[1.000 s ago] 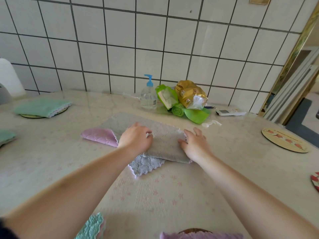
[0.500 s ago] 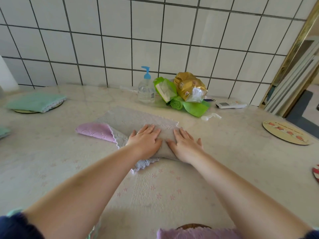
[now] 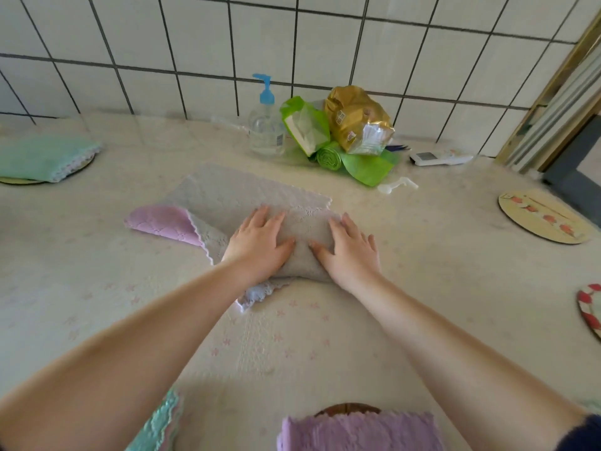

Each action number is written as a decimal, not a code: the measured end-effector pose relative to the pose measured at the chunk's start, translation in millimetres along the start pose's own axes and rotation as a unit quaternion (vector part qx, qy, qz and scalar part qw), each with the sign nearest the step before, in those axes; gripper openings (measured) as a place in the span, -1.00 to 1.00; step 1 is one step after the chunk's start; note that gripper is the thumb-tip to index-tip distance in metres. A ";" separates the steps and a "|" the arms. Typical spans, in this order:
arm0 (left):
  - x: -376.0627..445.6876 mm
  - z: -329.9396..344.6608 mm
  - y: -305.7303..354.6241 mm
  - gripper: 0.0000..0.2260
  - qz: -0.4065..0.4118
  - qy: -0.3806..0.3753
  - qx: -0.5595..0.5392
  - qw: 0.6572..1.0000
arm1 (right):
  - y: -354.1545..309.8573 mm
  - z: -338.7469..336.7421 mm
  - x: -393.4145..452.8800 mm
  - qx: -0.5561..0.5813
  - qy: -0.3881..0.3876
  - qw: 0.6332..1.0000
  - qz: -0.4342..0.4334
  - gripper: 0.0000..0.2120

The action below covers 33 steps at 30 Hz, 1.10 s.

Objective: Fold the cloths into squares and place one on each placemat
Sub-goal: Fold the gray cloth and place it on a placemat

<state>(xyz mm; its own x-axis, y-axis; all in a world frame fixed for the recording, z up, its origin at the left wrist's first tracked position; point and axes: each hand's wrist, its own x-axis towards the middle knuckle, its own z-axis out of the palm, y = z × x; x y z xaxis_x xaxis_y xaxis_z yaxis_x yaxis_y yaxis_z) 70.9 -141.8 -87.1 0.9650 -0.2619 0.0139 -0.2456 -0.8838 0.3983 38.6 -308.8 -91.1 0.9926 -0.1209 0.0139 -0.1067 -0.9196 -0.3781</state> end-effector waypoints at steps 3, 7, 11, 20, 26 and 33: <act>-11.4 -19.0 -2.8 -0.48 -0.086 0.026 -0.047 0.995 | 7.1 -16.8 -17.7 0.124 0.035 0.989 0.069 -0.44; -13.2 -38.1 2.6 -0.54 -0.125 -0.028 -0.106 0.986 | -6.8 -24.2 -26.7 0.269 -0.003 0.950 0.159 -0.49; -4.7 -53.8 14.6 -0.58 -0.176 -0.051 -0.277 0.943 | -21.3 -43.8 -18.4 0.362 -0.022 0.897 0.252 -0.51; -27.0 -64.8 43.5 -0.46 -0.250 -0.085 -0.457 0.849 | -2.7 -81.5 -54.7 0.580 -0.002 0.735 0.352 -0.52; -55.4 -50.2 103.1 -0.53 -0.276 -0.147 -0.559 0.768 | 52.9 -114.9 -103.0 0.607 0.002 0.707 0.362 -0.67; -69.3 -0.1 218.5 -0.57 -0.287 -0.190 -0.590 0.731 | 167.3 -163.7 -144.4 0.549 0.033 0.757 0.354 -0.72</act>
<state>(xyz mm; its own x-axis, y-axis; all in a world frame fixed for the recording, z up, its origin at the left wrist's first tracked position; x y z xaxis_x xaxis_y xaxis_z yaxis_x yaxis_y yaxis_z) -49.6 -316.7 -0.9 0.7276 -0.2669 -0.6319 0.6557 -0.0004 0.7551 -132.1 -506.4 -4.8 0.7001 -0.4893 -0.5200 -0.4624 0.2442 -0.8524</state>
